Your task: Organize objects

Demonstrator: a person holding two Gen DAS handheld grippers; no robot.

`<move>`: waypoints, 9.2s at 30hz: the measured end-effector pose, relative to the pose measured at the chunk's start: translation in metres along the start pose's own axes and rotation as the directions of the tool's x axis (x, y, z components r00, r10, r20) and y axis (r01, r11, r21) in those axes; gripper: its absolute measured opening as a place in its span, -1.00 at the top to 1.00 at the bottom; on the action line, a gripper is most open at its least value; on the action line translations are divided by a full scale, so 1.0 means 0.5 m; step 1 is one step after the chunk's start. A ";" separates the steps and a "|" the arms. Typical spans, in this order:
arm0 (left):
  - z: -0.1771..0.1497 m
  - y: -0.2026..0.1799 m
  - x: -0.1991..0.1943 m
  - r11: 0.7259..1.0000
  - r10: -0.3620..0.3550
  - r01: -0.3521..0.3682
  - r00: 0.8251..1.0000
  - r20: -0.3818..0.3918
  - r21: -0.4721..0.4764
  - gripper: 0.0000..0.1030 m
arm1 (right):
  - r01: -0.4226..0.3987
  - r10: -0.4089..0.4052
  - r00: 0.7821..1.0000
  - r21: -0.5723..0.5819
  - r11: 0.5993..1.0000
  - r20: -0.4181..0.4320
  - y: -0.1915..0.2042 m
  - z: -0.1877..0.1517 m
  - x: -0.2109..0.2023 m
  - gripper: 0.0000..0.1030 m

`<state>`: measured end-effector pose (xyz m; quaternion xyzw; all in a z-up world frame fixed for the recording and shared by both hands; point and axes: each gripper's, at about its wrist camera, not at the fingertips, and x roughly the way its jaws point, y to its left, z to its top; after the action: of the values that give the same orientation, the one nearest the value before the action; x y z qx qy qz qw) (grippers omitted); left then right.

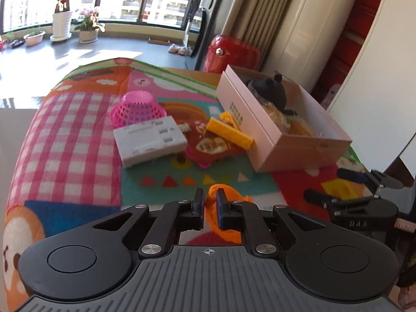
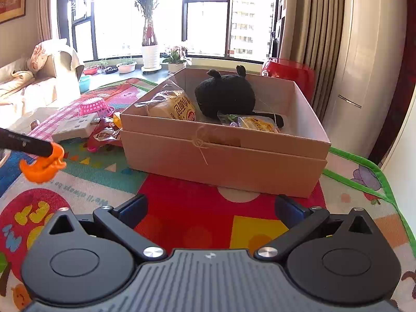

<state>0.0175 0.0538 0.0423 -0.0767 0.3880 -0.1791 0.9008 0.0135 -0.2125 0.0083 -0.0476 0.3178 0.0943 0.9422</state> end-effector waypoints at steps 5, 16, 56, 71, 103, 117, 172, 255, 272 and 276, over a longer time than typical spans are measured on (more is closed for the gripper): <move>-0.032 -0.021 0.038 0.999 -0.008 0.009 0.999 -0.034 0.031 0.78 | 0.009 -0.009 1.000 0.002 1.000 -0.001 0.000 -0.002 0.000 -1.00; -0.049 -0.039 0.048 0.999 -0.034 0.034 0.998 0.054 0.001 0.70 | 0.003 -0.003 1.000 0.006 1.000 -0.013 -0.001 0.000 0.003 -1.00; -0.101 0.236 -0.182 0.930 0.146 -0.054 0.961 0.233 -0.363 0.80 | -0.273 0.263 0.962 -0.258 0.927 -0.073 0.331 0.160 0.069 -0.82; -0.075 0.038 -0.127 0.983 -0.030 0.058 0.987 0.155 -0.177 0.80 | -0.134 0.149 0.988 -0.257 0.957 0.042 0.109 0.020 -0.169 -0.82; 0.057 -0.065 0.047 0.990 -0.120 0.131 0.976 0.182 -0.048 0.68 | -0.015 0.027 0.984 -0.071 0.997 0.179 -0.053 0.031 -0.184 -0.82; -0.055 0.018 -0.028 1.000 0.027 -0.026 0.993 0.111 -0.011 0.68 | 0.011 -0.020 0.991 0.065 0.998 0.136 -0.076 0.266 0.000 -1.00; 0.139 -0.068 0.201 1.000 0.019 -0.019 1.000 0.022 0.004 0.50 | -0.072 0.069 0.997 0.098 0.993 0.038 -0.023 -0.011 -0.022 -1.00; -0.078 0.169 -0.086 0.964 0.032 0.024 0.978 0.208 -0.263 0.72 | 0.026 -0.218 0.930 -0.539 0.842 -0.296 0.267 0.375 0.275 -0.29; -0.102 0.192 -0.094 0.951 -0.006 0.082 0.969 0.246 -0.298 0.72 | 0.039 -0.461 0.854 -0.854 0.518 -0.241 0.350 0.312 0.350 0.02; -0.108 0.201 -0.091 0.945 -0.005 0.083 0.971 0.240 -0.315 0.72 | 0.057 -0.423 0.874 -0.816 0.575 -0.237 0.336 0.344 0.307 -0.12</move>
<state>-0.0244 0.1643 0.0079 -0.2525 0.3005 -0.1228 0.9115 0.2000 0.0002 0.0467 -0.5189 0.4225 0.0800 0.7388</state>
